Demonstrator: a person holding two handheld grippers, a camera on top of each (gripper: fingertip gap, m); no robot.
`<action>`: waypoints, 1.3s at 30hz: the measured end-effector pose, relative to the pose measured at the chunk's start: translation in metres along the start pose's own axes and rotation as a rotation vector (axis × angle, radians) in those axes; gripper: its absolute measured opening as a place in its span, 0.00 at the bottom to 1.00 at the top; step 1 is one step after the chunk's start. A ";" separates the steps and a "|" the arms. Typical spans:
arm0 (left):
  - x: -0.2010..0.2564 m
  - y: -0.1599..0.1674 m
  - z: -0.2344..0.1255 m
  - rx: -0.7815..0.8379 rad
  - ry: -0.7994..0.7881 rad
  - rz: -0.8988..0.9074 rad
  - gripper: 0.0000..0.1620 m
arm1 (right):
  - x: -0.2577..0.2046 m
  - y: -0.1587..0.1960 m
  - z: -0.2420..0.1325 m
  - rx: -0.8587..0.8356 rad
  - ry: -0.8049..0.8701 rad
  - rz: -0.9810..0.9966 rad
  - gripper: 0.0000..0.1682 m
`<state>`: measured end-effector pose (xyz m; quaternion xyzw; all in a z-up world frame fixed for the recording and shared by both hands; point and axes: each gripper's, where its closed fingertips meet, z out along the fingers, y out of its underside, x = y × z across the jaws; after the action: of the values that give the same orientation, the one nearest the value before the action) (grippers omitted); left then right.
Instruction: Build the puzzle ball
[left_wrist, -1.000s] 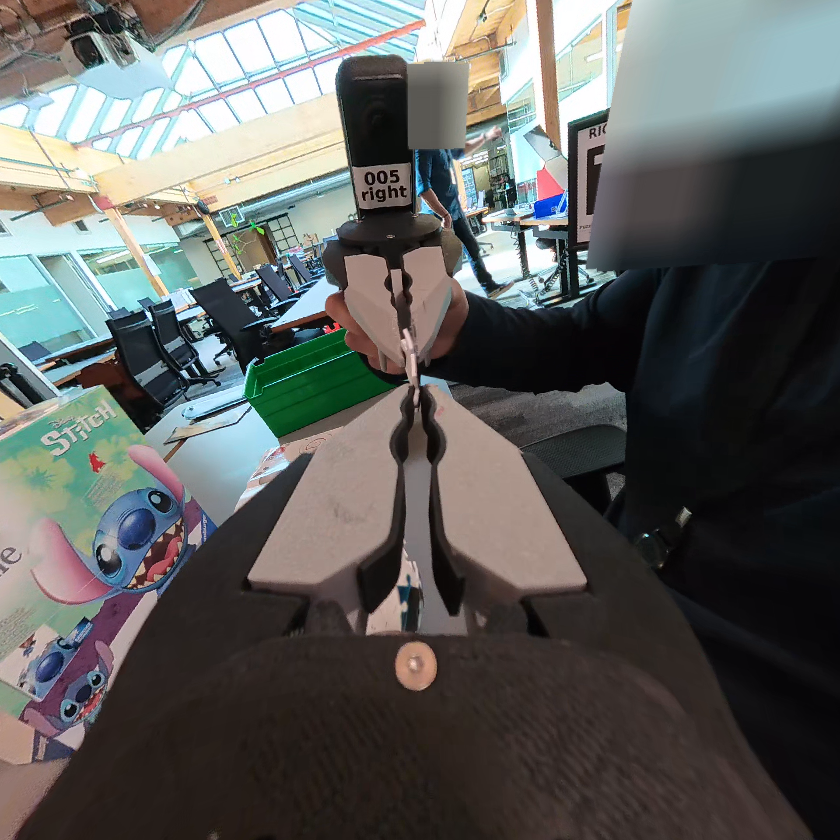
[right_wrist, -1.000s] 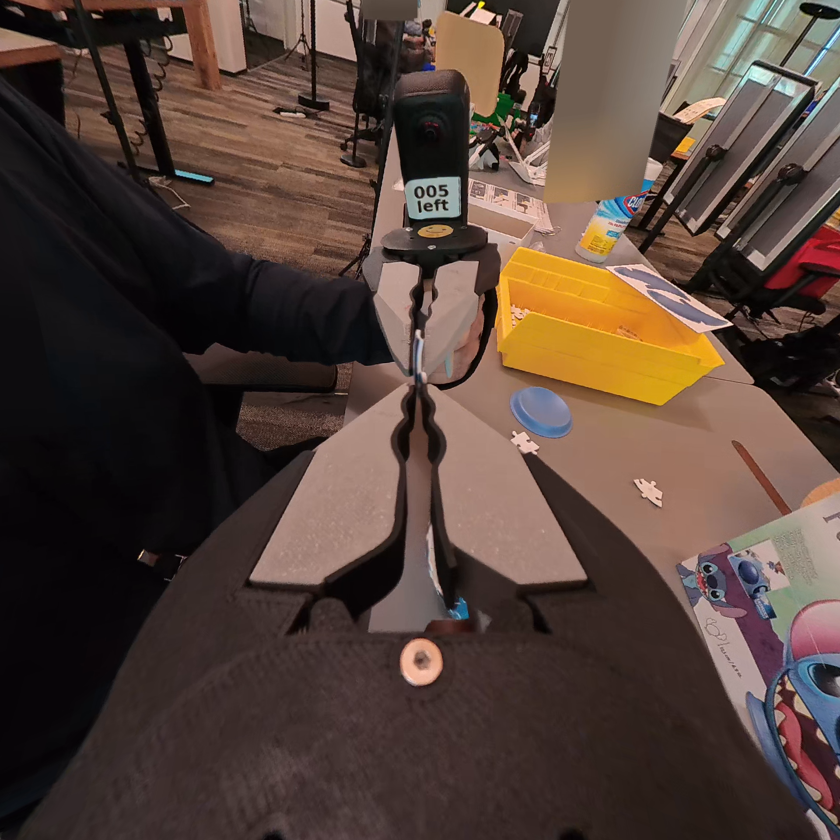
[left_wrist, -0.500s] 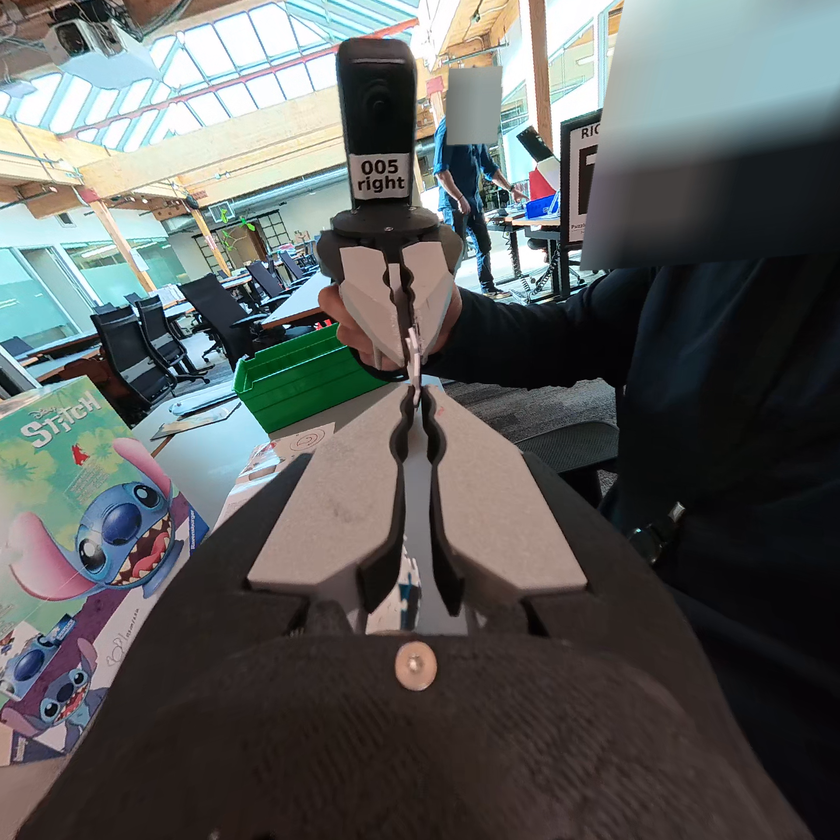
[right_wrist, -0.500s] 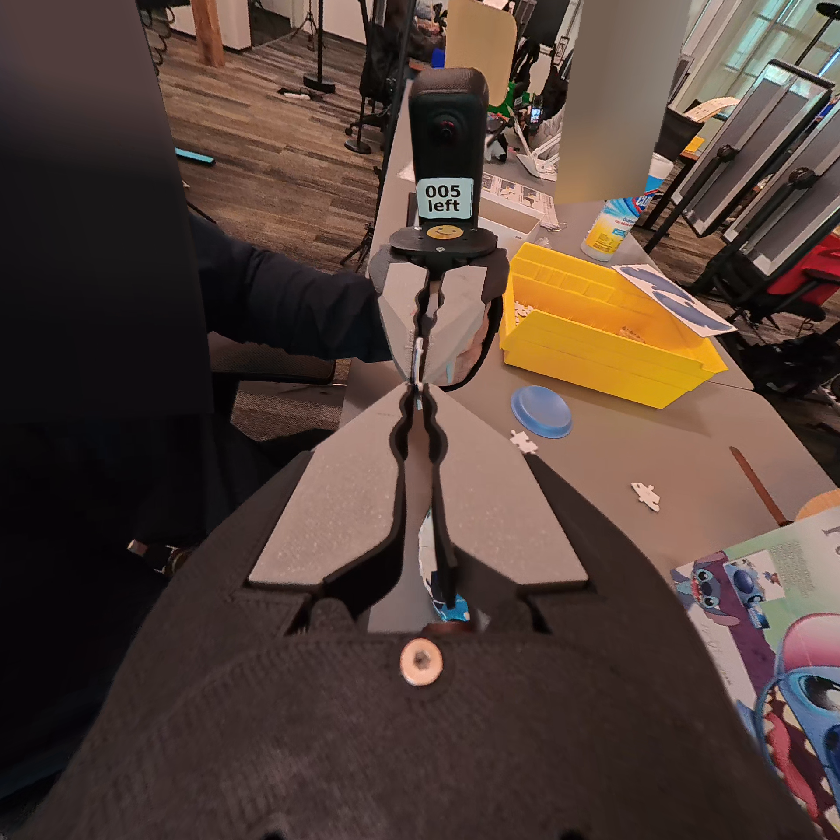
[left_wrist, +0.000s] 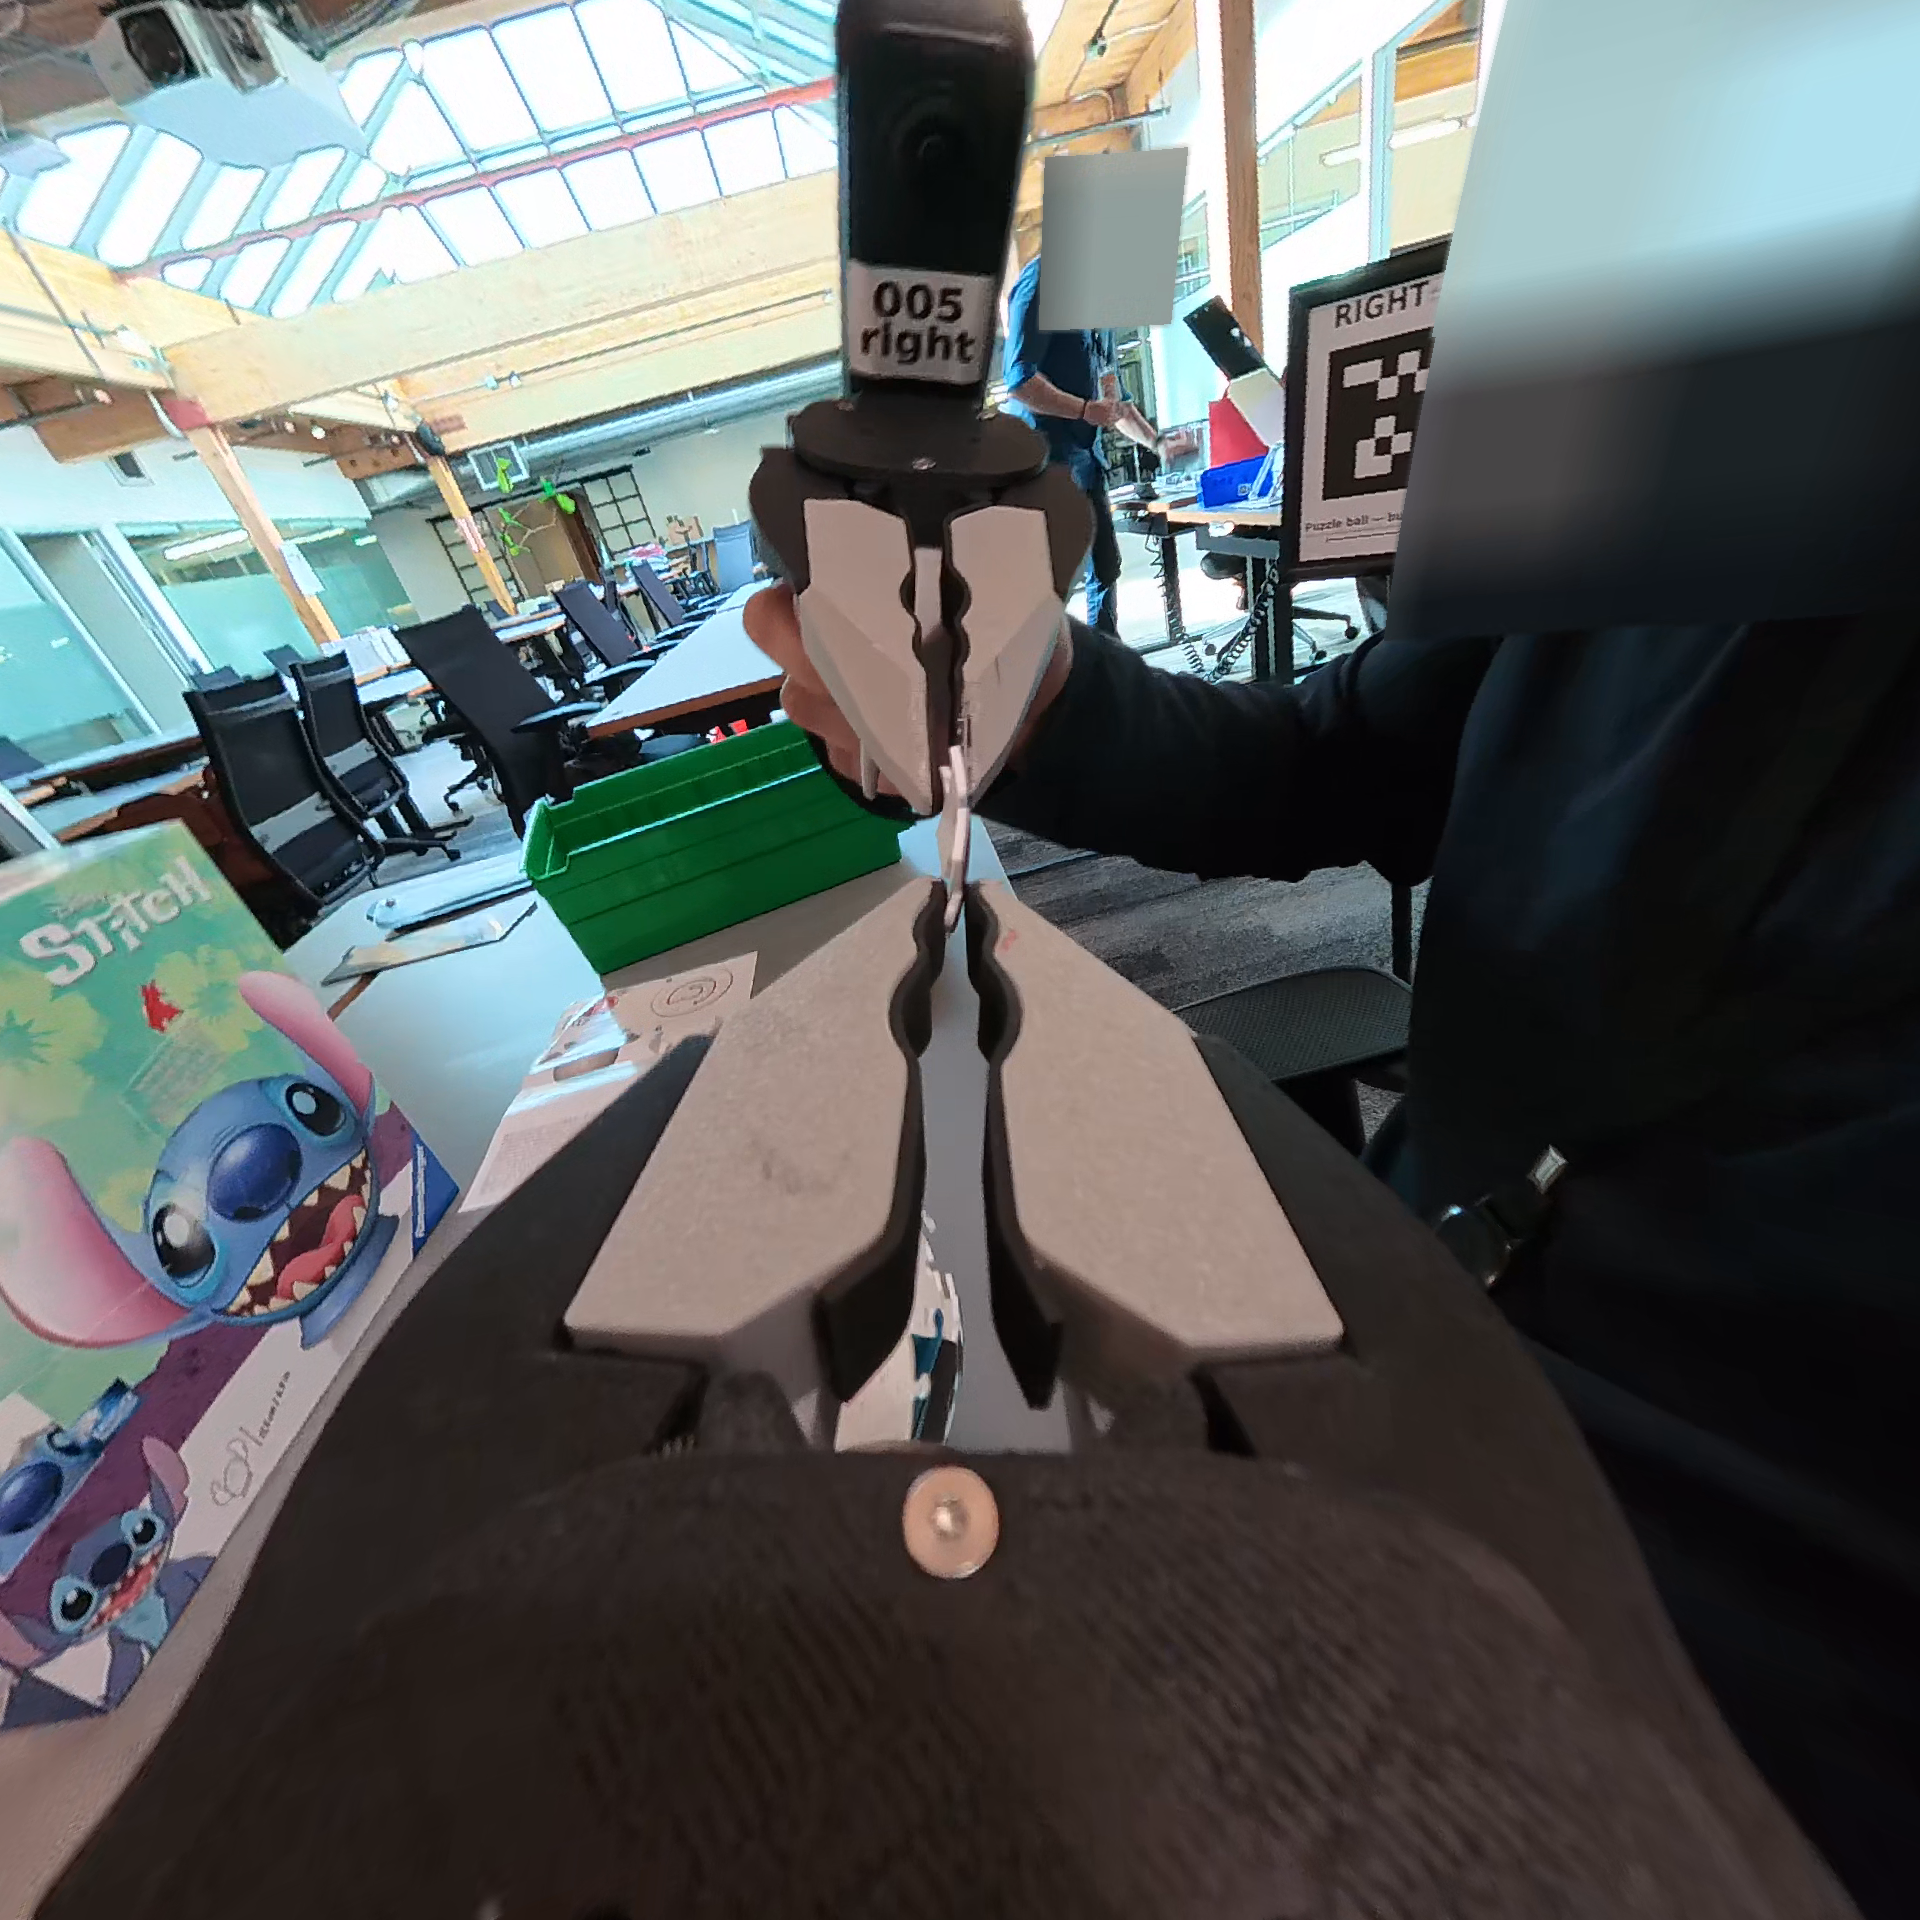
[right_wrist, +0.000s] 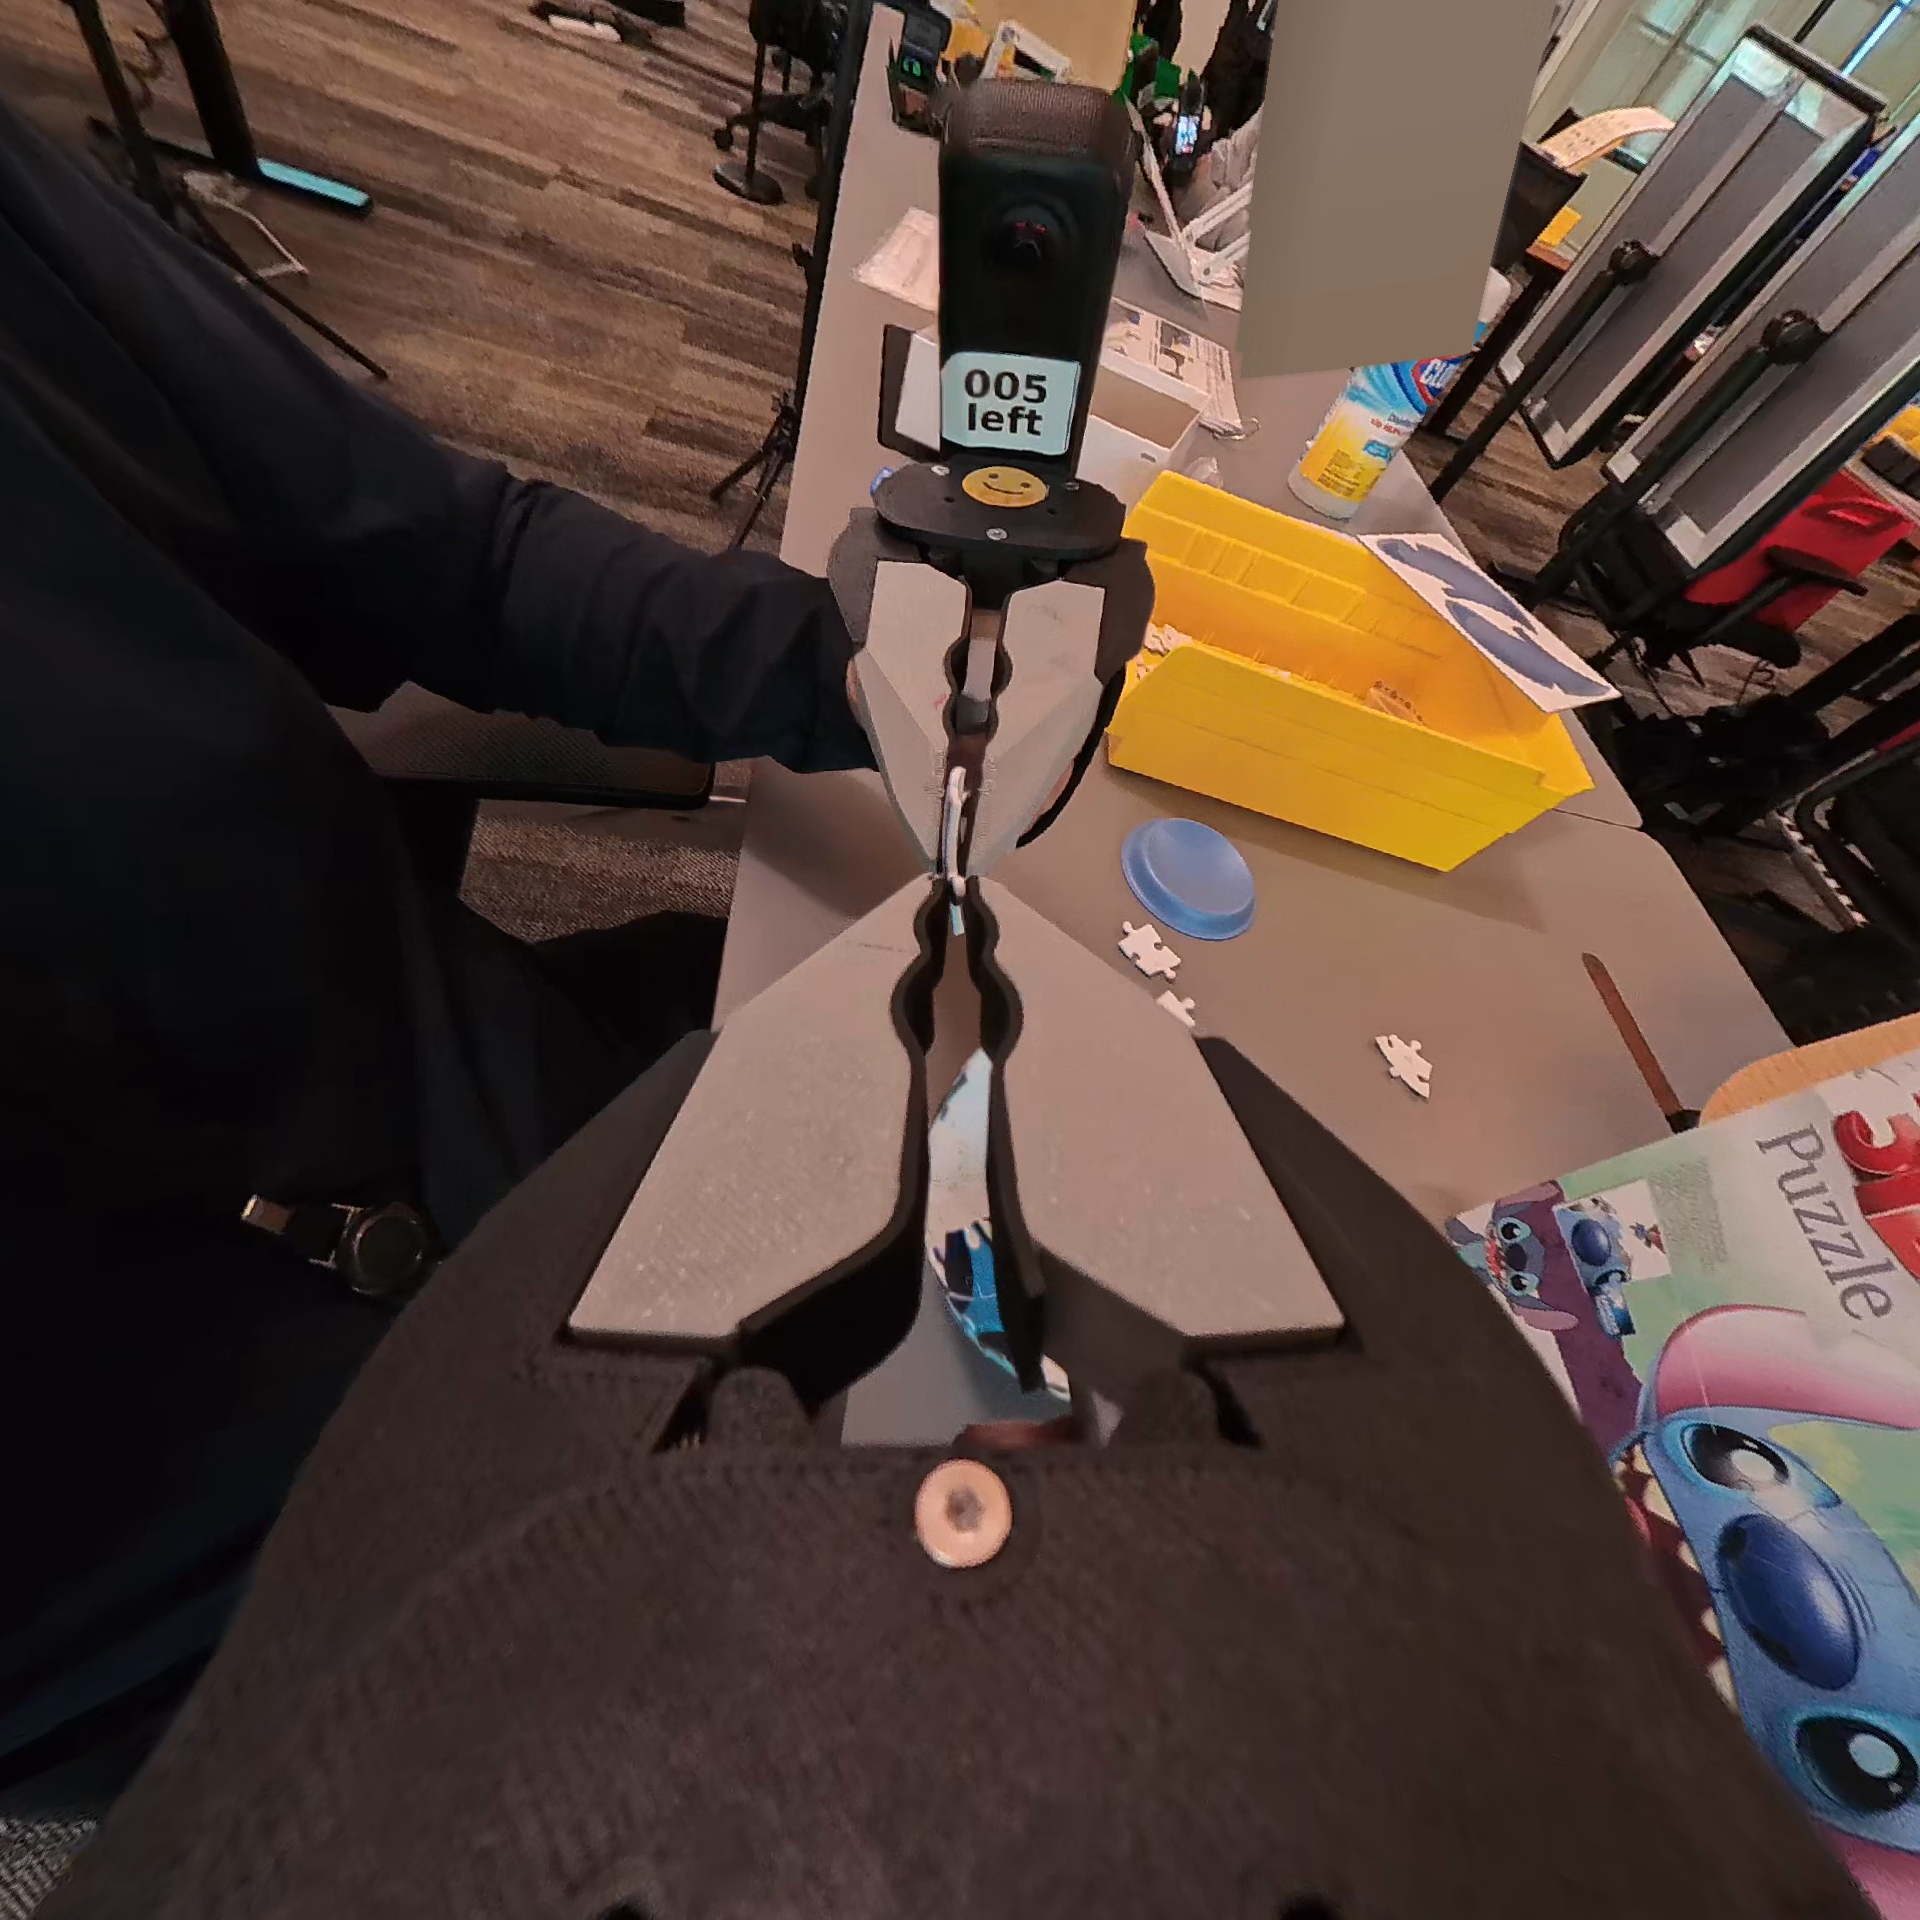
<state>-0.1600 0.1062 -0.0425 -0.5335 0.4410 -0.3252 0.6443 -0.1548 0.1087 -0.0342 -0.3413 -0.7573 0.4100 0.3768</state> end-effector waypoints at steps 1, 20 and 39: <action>-0.001 0.001 0.000 -0.004 -0.002 -0.006 0.01 | 0.000 0.001 0.001 -0.009 0.005 -0.006 0.00; -0.029 0.030 -0.035 -0.175 -0.186 -0.102 0.16 | 0.007 0.068 -0.004 -0.425 0.072 -0.154 0.00; -0.105 0.127 -0.053 -0.500 -0.527 -0.587 0.31 | 0.018 0.099 0.009 -0.536 -0.014 -0.002 0.00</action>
<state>-0.2567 0.2060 -0.1453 -0.8390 0.1574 -0.2307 0.4670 -0.1509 0.1625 -0.1194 -0.4252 -0.8419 0.1966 0.2680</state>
